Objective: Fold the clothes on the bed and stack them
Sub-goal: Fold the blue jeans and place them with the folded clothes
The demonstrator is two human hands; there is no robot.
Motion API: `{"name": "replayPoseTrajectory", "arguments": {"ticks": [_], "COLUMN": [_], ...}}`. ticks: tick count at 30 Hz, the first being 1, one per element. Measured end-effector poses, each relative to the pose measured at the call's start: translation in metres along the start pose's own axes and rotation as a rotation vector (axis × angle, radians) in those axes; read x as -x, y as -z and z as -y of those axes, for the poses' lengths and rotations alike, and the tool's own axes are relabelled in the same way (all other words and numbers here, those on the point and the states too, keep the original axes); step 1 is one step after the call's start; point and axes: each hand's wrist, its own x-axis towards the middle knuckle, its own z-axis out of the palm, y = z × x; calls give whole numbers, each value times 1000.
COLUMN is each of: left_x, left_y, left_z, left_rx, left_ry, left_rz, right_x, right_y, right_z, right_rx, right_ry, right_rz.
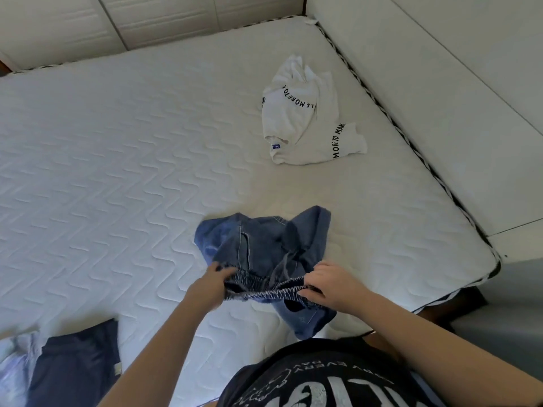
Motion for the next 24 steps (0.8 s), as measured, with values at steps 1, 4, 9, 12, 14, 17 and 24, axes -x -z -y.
{"name": "replayPoseTrajectory", "arguments": {"ticks": [1,4,9,12,14,17,24], "left_x": [-2,-3,-1,1,4,8,9], "left_y": [-5,-17,-30,-30,-29,-27,-12], "left_z": [-2,-8,-15,-17,-21,-23,6], "left_rx": [-108,-226,-163,-112,-115,-73,43], "left_ry": [-15,29,164,224,232,265,307], "left_rz": [79,181,162,110,63,-18,-209], "right_x": [1,8,18,24,30,36,42], "right_y": [-1,-5,-16,-15,-17,-21,-20], "right_z": [-1,-5,-15,-19,-22,-22,-33], "right_rx": [10,78,275,315,359,324,196], "right_ry": [15,41,-83,-187,-186,-310,-543], "right_rz": [43,187,428,467,403,332,281]}}
